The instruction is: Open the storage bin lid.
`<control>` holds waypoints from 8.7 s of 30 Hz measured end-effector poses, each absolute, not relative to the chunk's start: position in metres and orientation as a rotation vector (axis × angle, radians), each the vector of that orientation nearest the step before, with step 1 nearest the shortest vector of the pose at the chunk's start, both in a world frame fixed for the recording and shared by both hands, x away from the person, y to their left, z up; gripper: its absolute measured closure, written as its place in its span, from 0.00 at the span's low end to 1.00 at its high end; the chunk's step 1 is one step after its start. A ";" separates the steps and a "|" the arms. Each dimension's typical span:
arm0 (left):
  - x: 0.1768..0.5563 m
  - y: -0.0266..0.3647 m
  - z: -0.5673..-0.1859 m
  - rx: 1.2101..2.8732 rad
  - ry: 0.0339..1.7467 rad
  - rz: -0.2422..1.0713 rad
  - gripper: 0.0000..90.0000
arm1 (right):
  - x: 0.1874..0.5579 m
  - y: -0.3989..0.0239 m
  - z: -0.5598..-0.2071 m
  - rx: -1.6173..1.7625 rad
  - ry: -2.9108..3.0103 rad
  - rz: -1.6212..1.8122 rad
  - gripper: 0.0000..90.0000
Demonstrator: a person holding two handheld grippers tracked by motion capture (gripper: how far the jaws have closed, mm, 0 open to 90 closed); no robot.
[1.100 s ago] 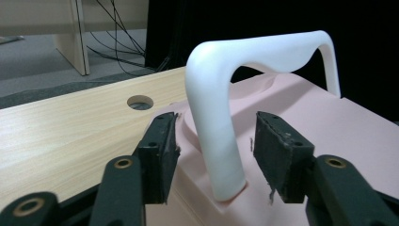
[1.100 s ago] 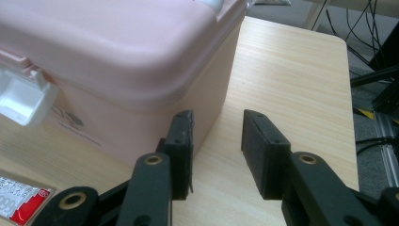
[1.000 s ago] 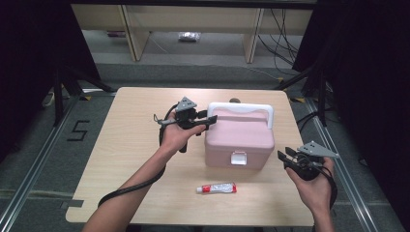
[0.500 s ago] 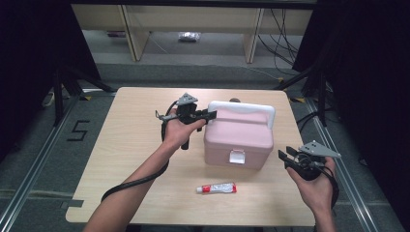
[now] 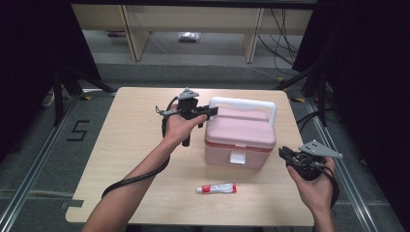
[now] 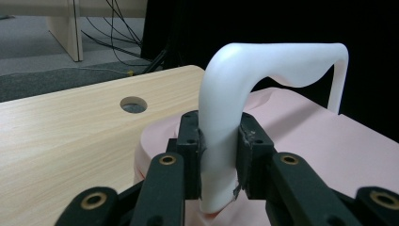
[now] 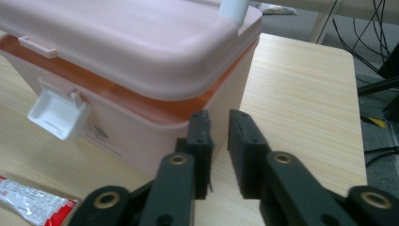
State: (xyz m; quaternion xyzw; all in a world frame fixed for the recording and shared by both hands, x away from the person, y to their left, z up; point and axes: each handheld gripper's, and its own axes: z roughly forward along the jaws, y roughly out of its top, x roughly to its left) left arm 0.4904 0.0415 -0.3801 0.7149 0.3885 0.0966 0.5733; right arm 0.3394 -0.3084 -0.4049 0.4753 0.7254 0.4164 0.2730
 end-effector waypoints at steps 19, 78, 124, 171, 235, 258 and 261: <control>0.494 0.043 -0.376 1.682 0.933 0.205 0.82 | 0.341 -0.286 -0.395 1.282 1.983 1.247 1.00; 0.419 0.086 -0.365 1.672 0.655 0.421 0.99 | 0.353 -0.270 -0.389 1.225 1.908 1.246 1.00; 0.386 0.005 -0.439 1.803 0.326 0.310 0.97 | 0.363 -0.270 -0.371 1.183 1.880 1.218 1.00; 0.390 -0.017 -0.463 1.865 0.283 0.372 0.99 | 0.374 -0.262 -0.361 1.179 1.778 1.274 1.00; 0.390 -0.019 -0.463 1.864 0.287 0.367 0.99 | 0.411 -0.248 -0.350 1.184 1.661 1.273 1.00; 0.390 -0.020 -0.462 1.867 0.288 0.369 0.99 | 0.423 -0.248 -0.347 1.170 1.629 1.254 1.00; 0.390 -0.020 -0.463 1.864 0.291 0.366 0.99 | 0.425 -0.247 -0.348 1.163 1.619 1.263 1.00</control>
